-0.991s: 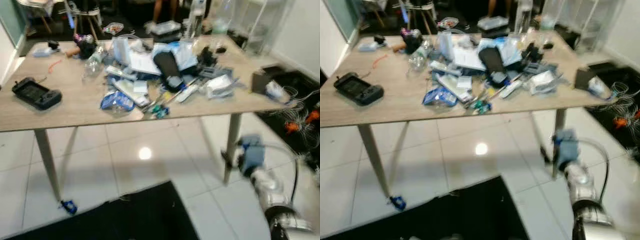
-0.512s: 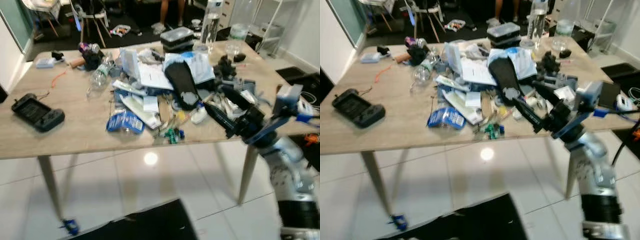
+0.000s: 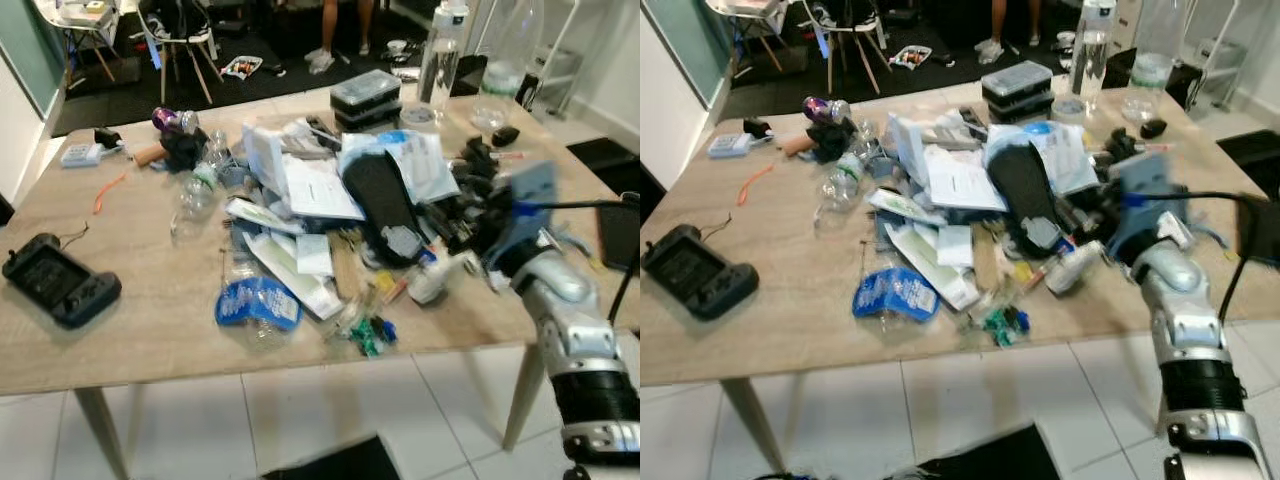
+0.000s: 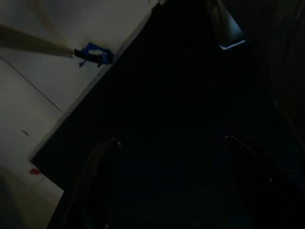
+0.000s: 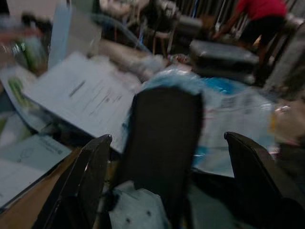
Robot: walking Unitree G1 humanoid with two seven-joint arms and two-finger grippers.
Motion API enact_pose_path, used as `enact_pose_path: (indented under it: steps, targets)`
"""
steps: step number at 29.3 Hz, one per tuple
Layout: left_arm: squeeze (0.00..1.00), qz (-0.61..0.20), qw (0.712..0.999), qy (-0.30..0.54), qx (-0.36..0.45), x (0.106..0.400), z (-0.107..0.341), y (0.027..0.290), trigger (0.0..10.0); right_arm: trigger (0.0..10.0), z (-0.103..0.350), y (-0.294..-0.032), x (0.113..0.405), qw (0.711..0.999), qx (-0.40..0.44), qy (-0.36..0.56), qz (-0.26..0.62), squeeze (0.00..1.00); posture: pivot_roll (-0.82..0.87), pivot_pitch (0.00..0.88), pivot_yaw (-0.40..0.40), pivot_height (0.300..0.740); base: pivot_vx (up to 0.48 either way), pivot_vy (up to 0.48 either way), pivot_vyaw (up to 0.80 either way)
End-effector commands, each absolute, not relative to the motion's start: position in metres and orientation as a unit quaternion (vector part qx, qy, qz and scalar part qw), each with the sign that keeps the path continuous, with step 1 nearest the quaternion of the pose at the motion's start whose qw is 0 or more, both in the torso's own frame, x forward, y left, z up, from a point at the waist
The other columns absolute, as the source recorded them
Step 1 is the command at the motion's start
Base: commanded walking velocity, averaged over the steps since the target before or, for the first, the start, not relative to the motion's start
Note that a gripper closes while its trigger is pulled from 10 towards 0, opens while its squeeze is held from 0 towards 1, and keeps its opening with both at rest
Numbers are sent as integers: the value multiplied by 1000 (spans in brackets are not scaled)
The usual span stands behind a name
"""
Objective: Picking trash to rubbish bin
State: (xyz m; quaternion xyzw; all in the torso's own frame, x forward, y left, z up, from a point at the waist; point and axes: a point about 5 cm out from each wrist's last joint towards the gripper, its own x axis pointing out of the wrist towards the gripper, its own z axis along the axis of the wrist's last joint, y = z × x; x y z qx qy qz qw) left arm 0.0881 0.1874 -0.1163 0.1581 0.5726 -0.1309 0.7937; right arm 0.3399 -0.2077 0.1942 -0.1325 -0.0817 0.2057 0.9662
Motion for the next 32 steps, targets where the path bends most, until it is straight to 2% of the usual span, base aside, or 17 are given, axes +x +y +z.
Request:
enact_pose_path:
  steps: [1,4,12,13,14,16,17,19,21,25,26,30,32]
  targets:
    - [0,-141,791,576,153,84,-118,181,10000,10000,193,-220,343,972,-152,-71,162,0,-62,90,41,740,304,0,0]
    - [0,-135,793,576,144,84,-118,181,10000,10000,188,-242,348,980,-177,-33,88,0,-62,90,41,740,174,0,0]
    - [0,-140,791,577,149,83,-118,181,10000,10000,175,-254,346,982,-179,15,57,0,-69,96,41,740,0,0,0]
    - [0,-142,790,578,150,83,-118,180,10000,10000,169,-253,343,985,-154,28,71,565,-69,96,41,740,0,0,0]
    - [0,-144,789,577,151,83,-118,180,10000,10000,168,-252,342,987,-142,24,77,1000,-69,96,41,740,0,0,0]
    - [0,-145,789,577,152,83,-118,180,10000,10000,168,-248,341,988,-128,17,91,1000,-72,101,42,740,0,0,0]
    - [0,-148,788,577,154,83,-118,181,10000,10000,174,-235,340,988,-92,-14,126,1000,-72,101,42,740,0,0,0]
    - [0,-149,788,577,156,83,-118,181,10000,10000,179,-229,339,988,-57,-35,141,1000,-72,101,42,740,0,0,0]
    - [0,-150,788,577,158,83,-118,181,10000,10000,177,-230,341,990,-50,-23,133,1000,-72,101,42,740,0,0,0]
    - [0,-151,787,577,159,83,-118,181,10000,10000,149,-228,339,983,-101,72,139,1000,-71,103,43,740,0,0,0]
    - [0,-151,787,577,159,83,-118,181,10000,10000,142,-230,339,983,-96,95,127,0,-71,103,43,740,0,0,0]
    - [0,-154,785,578,159,81,-118,180,10000,10000,131,-238,338,987,-52,131,79,0,-72,103,39,740,0,0,0]
    - [0,-155,785,578,159,81,-118,180,10000,10000,133,-237,338,988,-48,125,82,0,-73,104,40,740,0,0,0]
